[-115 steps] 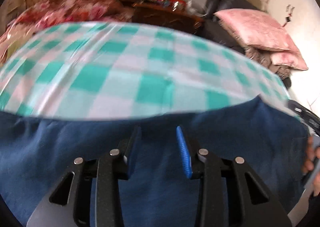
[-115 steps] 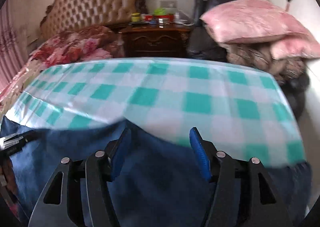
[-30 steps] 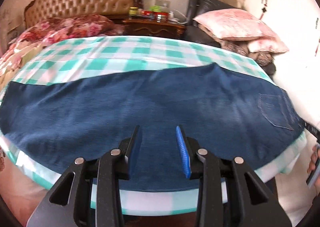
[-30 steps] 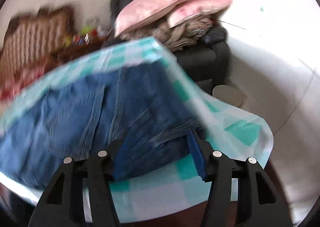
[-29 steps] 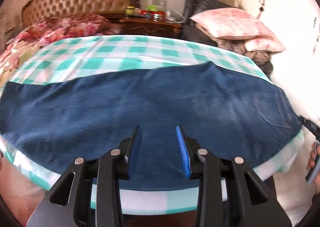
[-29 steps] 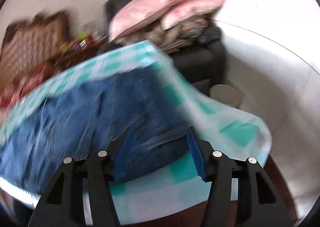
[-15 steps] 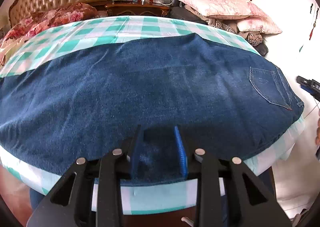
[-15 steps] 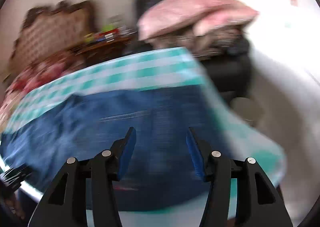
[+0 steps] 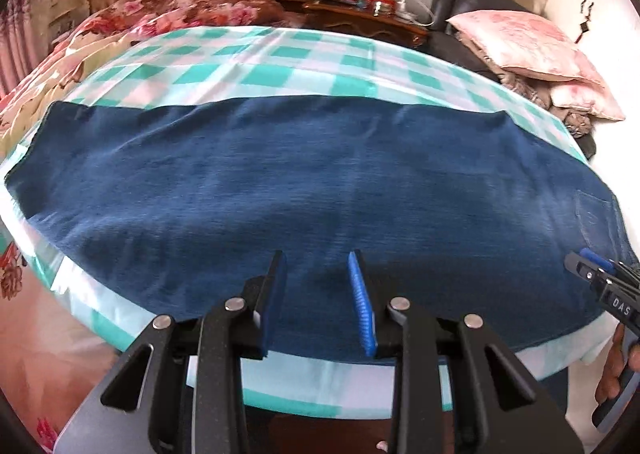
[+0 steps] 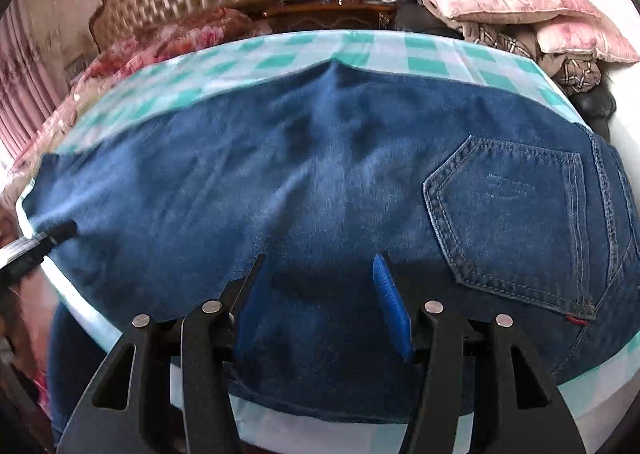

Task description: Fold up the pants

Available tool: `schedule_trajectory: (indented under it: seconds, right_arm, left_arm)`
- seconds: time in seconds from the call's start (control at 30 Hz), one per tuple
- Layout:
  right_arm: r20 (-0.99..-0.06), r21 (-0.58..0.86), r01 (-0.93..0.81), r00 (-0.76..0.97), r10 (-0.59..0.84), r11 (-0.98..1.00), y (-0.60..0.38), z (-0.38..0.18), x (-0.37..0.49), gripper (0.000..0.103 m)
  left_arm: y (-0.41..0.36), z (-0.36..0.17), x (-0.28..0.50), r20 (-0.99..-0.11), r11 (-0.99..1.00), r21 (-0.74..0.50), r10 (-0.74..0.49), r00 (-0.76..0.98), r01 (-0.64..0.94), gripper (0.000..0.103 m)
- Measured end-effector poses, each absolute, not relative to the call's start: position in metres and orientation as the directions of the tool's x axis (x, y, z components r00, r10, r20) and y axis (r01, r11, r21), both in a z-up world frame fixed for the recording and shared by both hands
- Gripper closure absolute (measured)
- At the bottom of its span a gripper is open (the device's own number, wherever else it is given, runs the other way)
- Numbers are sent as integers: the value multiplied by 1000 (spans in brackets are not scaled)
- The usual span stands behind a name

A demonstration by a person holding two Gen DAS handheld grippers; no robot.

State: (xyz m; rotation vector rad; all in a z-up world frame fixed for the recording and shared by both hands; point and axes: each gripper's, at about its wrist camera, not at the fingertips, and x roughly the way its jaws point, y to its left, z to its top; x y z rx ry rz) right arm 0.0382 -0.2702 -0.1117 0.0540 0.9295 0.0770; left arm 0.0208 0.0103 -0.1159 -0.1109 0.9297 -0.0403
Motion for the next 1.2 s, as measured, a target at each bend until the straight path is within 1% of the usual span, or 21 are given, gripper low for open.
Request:
schedule_trajectory:
  seconds: [0.07,0.17,0.23,0.37,0.4,0.47,0.5,0.53,0.57,0.6,0.73,0.77,0.83,0.87,0.93,0.97,1.0,1.07,1.1,1.13,1.2]
  right_arm:
    - [-804,37,-54,592,62,998,-264,-112,38,49]
    - [-814,22,-47,579,45,999,-260,-113,41,49]
    - [-812,36,-38,581,51,999,-259,-108,41,45]
    - [-795,27,-112,600,90,993,-235,-87,56,37]
    - [-791,28,-133,603,103,991,-227,-82,61,34]
    - [-787,39,-191,600,148,981,-206,-73,77,22]
    - [-789,58,-244,583,194,968,-190,-69,90,20]
    - [-788,53,-281,578,213,958,-176,-67,102,20]
    - [-786,35,-310,578,218,950,-164,-65,111,19]
    - [-788,17,-364,568,237,931,-146,-65,125,16]
    - [-807,-48,-496,530,259,867,-96,-71,172,17]
    - [-812,-59,-522,521,264,851,-87,-74,182,18]
    - [-835,-52,-565,477,275,824,-71,-85,201,36]
    - [-843,-49,-573,463,274,818,-67,-88,206,41]
    - [-866,-62,-587,434,250,807,-57,-101,218,67]
    - [-872,-64,-588,426,242,806,-55,-106,221,68]
    - [-863,-49,-590,432,263,806,-55,-105,222,74]
    - [-861,-49,-593,433,267,804,-52,-106,221,86]
    - [-860,-77,-587,448,244,806,-49,-108,221,98]
    - [-861,-100,-580,457,222,808,-47,-110,222,100]
    - [-859,-73,-565,454,236,822,-49,-111,227,101]
  left_arm:
    - [15,-118,23,-798,995,-97,-66,600,-19,71]
    - [21,-124,29,-806,994,-102,-68,588,-26,70]
    - [21,-125,31,-802,995,-94,-64,594,-20,70]
    - [22,-126,33,-794,996,-91,-68,604,-7,70]
    - [24,-126,33,-792,994,-107,-81,605,-7,70]
    - [34,-123,31,-774,983,-185,-137,619,-14,69]
    - [43,-119,26,-749,970,-243,-175,639,-18,63]
    - [47,-116,23,-737,965,-262,-187,650,-19,57]
    - [52,-112,19,-724,960,-278,-195,662,-22,57]
    - [61,-108,13,-706,948,-316,-214,675,-30,57]
    - [100,-101,-11,-671,892,-437,-241,701,-112,57]
    - [110,-101,-18,-671,884,-449,-237,703,-131,57]
    - [120,-103,-25,-677,876,-461,-245,694,-140,58]
    - [124,-105,-29,-680,873,-465,-247,690,-146,58]
    - [130,-112,-36,-685,861,-487,-273,675,-146,59]
    - [132,-115,-37,-687,858,-493,-280,670,-147,62]
    - [135,-118,-40,-687,849,-506,-289,666,-153,66]
    - [140,-122,-40,-675,823,-544,-315,667,-161,66]
    - [141,-124,-40,-672,812,-559,-325,666,-168,66]
    - [144,-127,-37,-668,797,-577,-336,664,-178,67]
    - [148,-133,-30,-664,773,-604,-354,658,-195,69]
